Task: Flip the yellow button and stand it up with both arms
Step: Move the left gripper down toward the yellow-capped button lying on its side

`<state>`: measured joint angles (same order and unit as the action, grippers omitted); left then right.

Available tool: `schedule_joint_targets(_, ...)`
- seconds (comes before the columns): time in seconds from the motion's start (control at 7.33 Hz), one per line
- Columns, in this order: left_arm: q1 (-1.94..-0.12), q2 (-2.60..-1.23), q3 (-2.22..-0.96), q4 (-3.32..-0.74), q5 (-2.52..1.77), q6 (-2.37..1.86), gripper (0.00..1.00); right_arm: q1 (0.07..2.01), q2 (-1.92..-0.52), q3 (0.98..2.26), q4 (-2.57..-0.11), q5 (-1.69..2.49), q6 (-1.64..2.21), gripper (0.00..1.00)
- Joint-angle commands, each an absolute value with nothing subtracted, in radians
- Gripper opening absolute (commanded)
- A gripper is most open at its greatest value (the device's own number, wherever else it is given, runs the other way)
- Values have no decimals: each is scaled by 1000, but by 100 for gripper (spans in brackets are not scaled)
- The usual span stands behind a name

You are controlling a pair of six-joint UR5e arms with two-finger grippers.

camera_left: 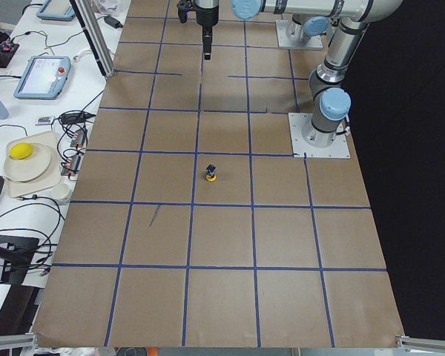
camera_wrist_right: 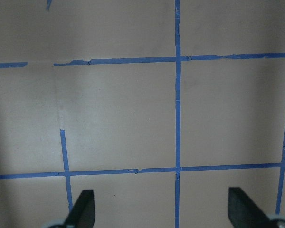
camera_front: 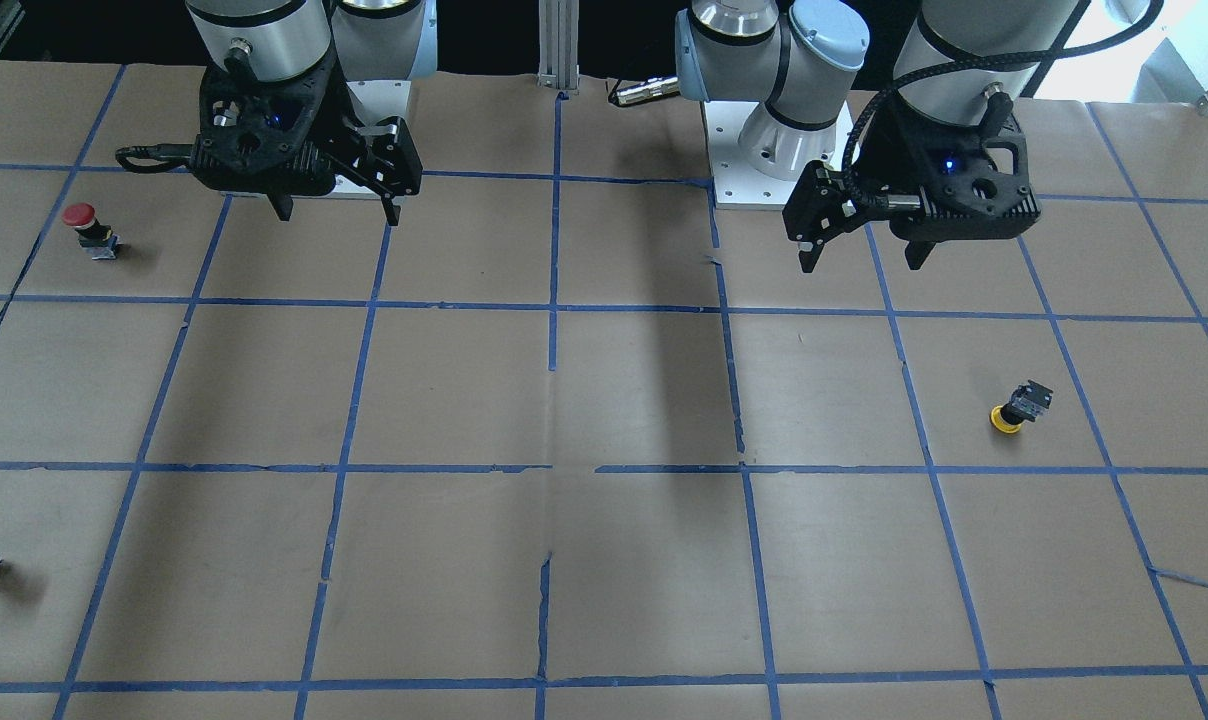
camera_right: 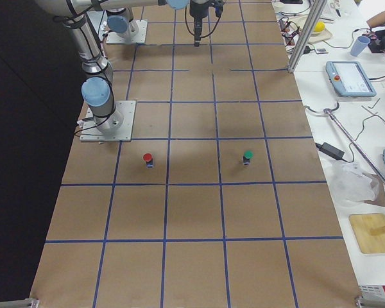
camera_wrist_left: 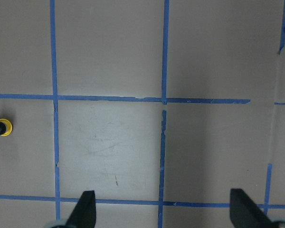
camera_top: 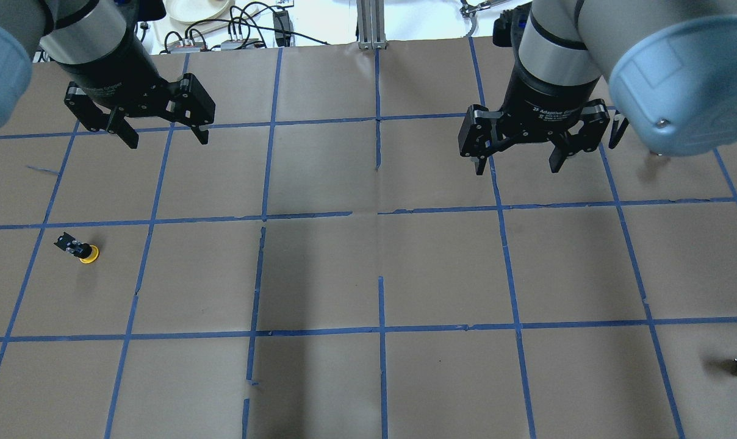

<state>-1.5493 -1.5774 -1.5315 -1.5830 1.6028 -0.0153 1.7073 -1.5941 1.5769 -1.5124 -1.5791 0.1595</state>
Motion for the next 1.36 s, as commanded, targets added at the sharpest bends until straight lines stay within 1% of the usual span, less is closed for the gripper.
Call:
schedule_joint_targets(0.0, -1552, -1551, -1551, -1595, 1592, -15, 100, 1707, -1594, 1577, -1513, -1578, 160, 100)
schedule_joint_targets(0.27, -1545, -1549, -1565, -1597, 1598, 7, 100, 1707, -1595, 1577, -1513, -1578, 160, 100)
schedule_joint_targets(0.41, -1489, -1546, -1578, -1598, 1601, 96, 100, 1707, -1595, 1577, -1513, -1578, 160, 100)
schedule_joint_targets(0.68, -1233, -1546, -1632, -1615, 1595, 299, 100, 1707, -1595, 1577, -1513, -1580, 160, 100)
schedule_joint_targets(0.82, -1135, -1568, -1663, -1594, 1595, 427, 100, 1707, -1594, 1577, -1513, -1580, 160, 100)
schedule_joint_targets(0.95, -1093, -1594, -1678, -1535, 1595, 501, 100, 1707, -1594, 1577, -1513, -1580, 160, 100)
schedule_joint_targets(1.23, -1069, -1646, -1678, -1473, 1597, 650, 99, 1707, -1595, 1577, -1513, -1580, 160, 100)
